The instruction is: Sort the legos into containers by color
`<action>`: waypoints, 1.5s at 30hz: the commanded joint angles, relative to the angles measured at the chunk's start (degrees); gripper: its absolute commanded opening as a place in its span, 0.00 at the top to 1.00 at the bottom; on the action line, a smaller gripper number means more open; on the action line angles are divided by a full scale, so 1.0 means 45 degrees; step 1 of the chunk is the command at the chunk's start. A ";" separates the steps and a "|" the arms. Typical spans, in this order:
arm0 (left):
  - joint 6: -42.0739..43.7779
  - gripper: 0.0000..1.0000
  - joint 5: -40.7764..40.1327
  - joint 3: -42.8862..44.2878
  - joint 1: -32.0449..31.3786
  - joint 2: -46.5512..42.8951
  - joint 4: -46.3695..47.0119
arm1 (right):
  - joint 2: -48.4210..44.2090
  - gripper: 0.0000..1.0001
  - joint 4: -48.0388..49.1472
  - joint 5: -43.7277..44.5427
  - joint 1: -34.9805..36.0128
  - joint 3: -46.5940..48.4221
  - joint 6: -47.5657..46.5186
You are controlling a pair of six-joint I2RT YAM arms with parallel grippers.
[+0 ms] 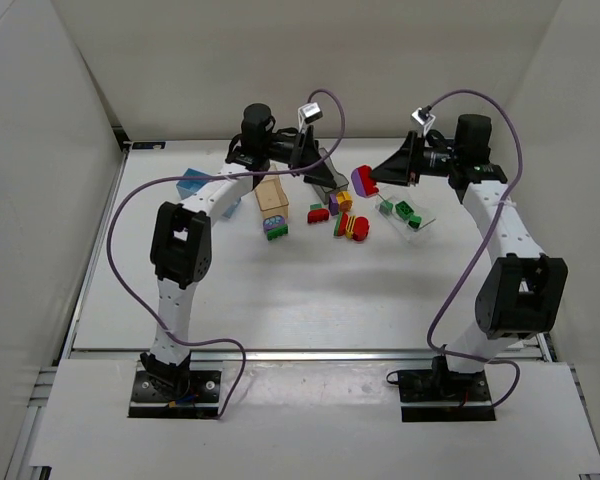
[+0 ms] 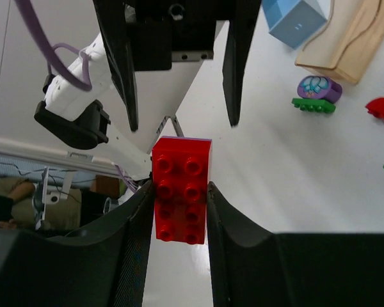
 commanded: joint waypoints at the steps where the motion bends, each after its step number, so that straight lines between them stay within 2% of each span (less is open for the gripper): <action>1: -0.0263 0.06 0.1806 0.0456 -0.0108 -0.0294 0.0560 | 0.0524 1.00 0.0971 -0.0484 0.0291 0.0921 0.0553; 13: -0.0302 0.07 0.1494 0.0828 -0.0440 0.0018 0.1322 | 0.1209 1.00 0.1655 -0.0602 0.1542 0.1215 0.0925; 17: -0.0341 0.11 0.1629 0.0925 -0.0596 0.0135 0.1380 | 0.1345 1.00 0.1655 -0.0563 0.1601 0.1449 0.0944; 20: -0.0400 0.20 0.1786 0.0848 -0.0694 0.0155 0.1400 | 0.1462 1.00 0.1616 -0.0524 0.1601 0.1585 0.0944; 21: -0.0381 0.28 0.1805 0.0789 -0.0694 0.0155 0.1400 | 0.1463 1.00 0.1616 -0.0485 0.1581 0.1605 0.0944; 23: -0.0322 0.36 0.1806 0.0731 -0.0694 0.0116 0.1400 | 0.1560 1.00 0.1616 -0.0465 0.1581 0.1683 0.0925; 24: -0.0303 0.43 0.1806 0.0711 -0.0694 0.0097 0.1400 | 0.1580 1.00 0.1616 -0.0407 0.1581 0.1703 0.0925; 27: -0.0283 0.54 0.1806 0.0594 -0.0694 0.0038 0.1380 | 0.1658 1.00 0.1597 -0.0387 0.1581 0.1761 0.0886; 28: -0.0322 0.62 0.1806 0.0555 -0.0694 0.0038 0.1380 | 0.1658 1.00 0.1577 -0.0367 0.1581 0.1800 0.0847; 31: -0.0264 0.74 0.1806 0.0244 -0.0694 -0.0059 0.1400 | 0.1658 1.00 0.1460 -0.0270 0.1465 0.1840 0.0710; 34: -0.0147 0.80 0.1825 -0.0224 -0.0655 -0.0235 0.1400 | 0.1522 1.00 0.1225 -0.0211 0.1037 0.1743 0.0573; 45: -0.0068 0.82 0.1845 -0.1125 -0.0460 -0.0509 0.1439 | 0.0194 1.00 0.0835 -0.0172 -0.0820 0.0513 0.0183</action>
